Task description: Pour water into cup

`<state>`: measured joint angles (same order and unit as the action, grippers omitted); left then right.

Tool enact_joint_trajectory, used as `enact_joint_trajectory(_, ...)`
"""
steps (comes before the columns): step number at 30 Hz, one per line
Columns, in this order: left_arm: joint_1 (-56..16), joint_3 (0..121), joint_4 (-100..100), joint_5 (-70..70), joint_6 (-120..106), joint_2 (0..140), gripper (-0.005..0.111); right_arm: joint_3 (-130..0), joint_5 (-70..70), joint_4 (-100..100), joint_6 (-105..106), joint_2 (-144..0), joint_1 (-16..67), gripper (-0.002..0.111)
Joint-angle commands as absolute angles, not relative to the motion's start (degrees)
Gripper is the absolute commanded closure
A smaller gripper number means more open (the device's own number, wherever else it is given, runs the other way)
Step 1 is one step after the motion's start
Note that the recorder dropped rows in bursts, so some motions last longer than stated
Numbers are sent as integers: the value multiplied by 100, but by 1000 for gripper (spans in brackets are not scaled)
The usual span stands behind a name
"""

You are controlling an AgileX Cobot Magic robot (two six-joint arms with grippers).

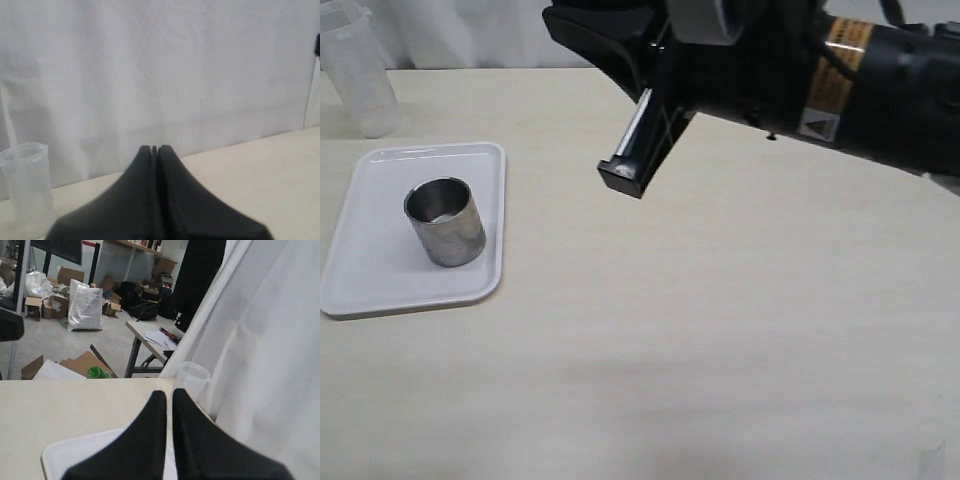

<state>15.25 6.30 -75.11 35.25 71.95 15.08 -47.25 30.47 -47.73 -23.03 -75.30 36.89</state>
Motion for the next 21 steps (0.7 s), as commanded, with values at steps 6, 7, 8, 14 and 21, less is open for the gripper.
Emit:
enact_joint_trajectory(6, 1532, 609, -7597, 3565, 7229, 1484, 107, -3836, 3007, -4366, -2236, -6001, 3666, 104)
enact_joint_trajectory(7, 1532, 609, -7597, 3565, 7229, 1484, 107, -3775, 3007, -4355, -2236, -5869, 3666, 104)
enact_joint_trajectory(8, 1532, 609, -7597, 3565, 7229, 1484, 107, -3719, 2985, -4355, -2236, -5751, 3666, 104)
enact_joint_trajectory(14, 1532, 609, -7597, 3565, 7229, 1484, 107, -3602, 2985, -4203, -2236, -5261, 3666, 104)
enact_joint_trajectory(21, 1532, 609, -7597, 3565, 7229, 1484, 107, -3602, 2985, -4203, -2236, -4984, 3666, 104)
